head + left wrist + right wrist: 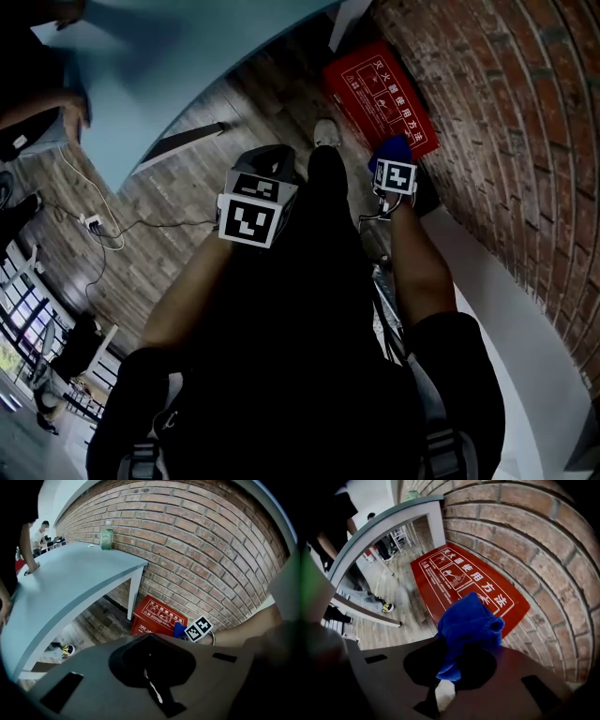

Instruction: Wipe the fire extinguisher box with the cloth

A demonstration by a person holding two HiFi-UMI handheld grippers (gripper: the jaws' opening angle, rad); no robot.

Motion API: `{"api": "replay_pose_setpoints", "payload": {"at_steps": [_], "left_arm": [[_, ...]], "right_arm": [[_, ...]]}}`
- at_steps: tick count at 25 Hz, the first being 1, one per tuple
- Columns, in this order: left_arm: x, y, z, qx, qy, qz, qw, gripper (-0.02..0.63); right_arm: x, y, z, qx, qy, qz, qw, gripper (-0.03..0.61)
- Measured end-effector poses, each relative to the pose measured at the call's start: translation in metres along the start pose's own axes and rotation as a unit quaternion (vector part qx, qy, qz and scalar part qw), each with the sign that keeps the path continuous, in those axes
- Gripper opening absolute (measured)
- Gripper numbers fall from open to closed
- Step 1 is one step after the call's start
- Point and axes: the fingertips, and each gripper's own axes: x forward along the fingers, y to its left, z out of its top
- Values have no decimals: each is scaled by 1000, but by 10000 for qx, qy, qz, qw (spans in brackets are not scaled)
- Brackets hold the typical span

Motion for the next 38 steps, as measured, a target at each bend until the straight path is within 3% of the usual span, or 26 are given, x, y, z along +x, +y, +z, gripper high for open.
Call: {"api": "replay_pose_setpoints", "payload": {"at_steps": [8,17,20,26,31,38], "left_arm": [[4,-6,3,328,28,-146,9994,5],[8,4,5,402,180,-141,9989,5],[15,9,8,369,209,-79,9991,5],[15,20,25,126,141,70,9998,5],[16,41,39,-215,7,232,9995,5],[9,70,31,-878,38,558,9946,5]], "right_arm": [[-4,-24,-34,1010,207,89,9946,52],[-3,-45,-12,1466,124,154,9890,52],[0,-47,5,1285,118,251,9913,52],[11,-35,47,417,236,348,9982,52],[28,6,105,-195,206,577,9979,52],[47,68,183,-796,139,976,9919,52]]}}
